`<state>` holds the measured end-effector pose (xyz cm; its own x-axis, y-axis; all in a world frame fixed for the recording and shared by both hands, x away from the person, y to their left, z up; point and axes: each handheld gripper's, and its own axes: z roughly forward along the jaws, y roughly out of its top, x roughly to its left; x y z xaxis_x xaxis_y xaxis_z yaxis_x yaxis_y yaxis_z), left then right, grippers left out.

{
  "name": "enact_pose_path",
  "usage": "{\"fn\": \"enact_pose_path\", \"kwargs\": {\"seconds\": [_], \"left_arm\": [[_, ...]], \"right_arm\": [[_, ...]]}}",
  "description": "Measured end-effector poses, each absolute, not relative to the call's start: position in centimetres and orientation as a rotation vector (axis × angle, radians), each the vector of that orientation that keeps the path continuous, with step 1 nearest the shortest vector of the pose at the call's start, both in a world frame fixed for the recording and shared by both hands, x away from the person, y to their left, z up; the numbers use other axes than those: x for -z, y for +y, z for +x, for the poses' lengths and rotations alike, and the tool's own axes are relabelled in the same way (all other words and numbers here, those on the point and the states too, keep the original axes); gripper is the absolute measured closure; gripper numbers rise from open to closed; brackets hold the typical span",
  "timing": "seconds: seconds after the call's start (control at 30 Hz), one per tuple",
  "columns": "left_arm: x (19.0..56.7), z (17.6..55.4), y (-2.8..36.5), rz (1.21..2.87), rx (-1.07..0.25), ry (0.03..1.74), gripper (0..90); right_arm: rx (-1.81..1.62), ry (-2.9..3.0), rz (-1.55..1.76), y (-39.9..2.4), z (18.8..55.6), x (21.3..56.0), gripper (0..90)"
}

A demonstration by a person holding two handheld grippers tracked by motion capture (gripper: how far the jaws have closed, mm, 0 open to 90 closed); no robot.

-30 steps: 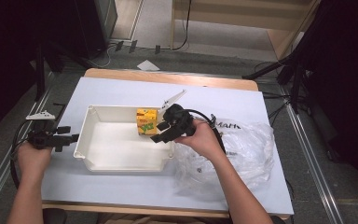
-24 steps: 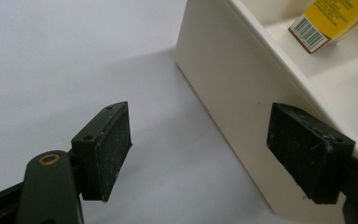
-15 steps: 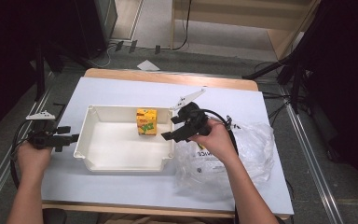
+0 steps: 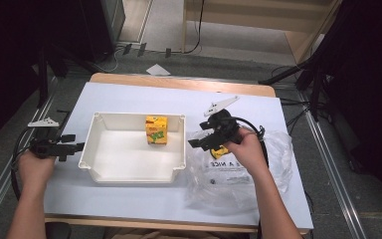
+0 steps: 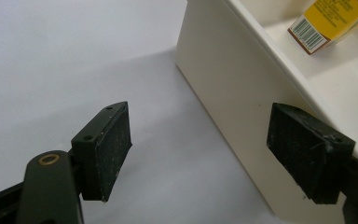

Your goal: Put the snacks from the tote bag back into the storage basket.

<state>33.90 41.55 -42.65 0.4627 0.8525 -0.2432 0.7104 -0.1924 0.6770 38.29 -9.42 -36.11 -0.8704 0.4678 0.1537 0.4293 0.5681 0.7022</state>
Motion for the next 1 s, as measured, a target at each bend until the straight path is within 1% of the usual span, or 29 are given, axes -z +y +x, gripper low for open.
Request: {"fn": "enact_pose_path", "kwargs": {"seconds": [0.43,0.67,1.0], "left_arm": [[42.6,34.1,41.5,1.954,-0.239,1.307,22.9],[42.5,34.3,41.5,1.951,-0.243,1.309,23.0],[42.5,34.5,41.5,1.946,-0.241,1.31,23.0]], "right_arm": [[-1.176,2.669,0.873,-13.3,38.6,36.4,22.1],[-1.159,2.641,0.866,-14.9,38.7,37.2,22.1],[-1.18,2.594,0.956,-18.0,39.1,38.3,22.1]]}}
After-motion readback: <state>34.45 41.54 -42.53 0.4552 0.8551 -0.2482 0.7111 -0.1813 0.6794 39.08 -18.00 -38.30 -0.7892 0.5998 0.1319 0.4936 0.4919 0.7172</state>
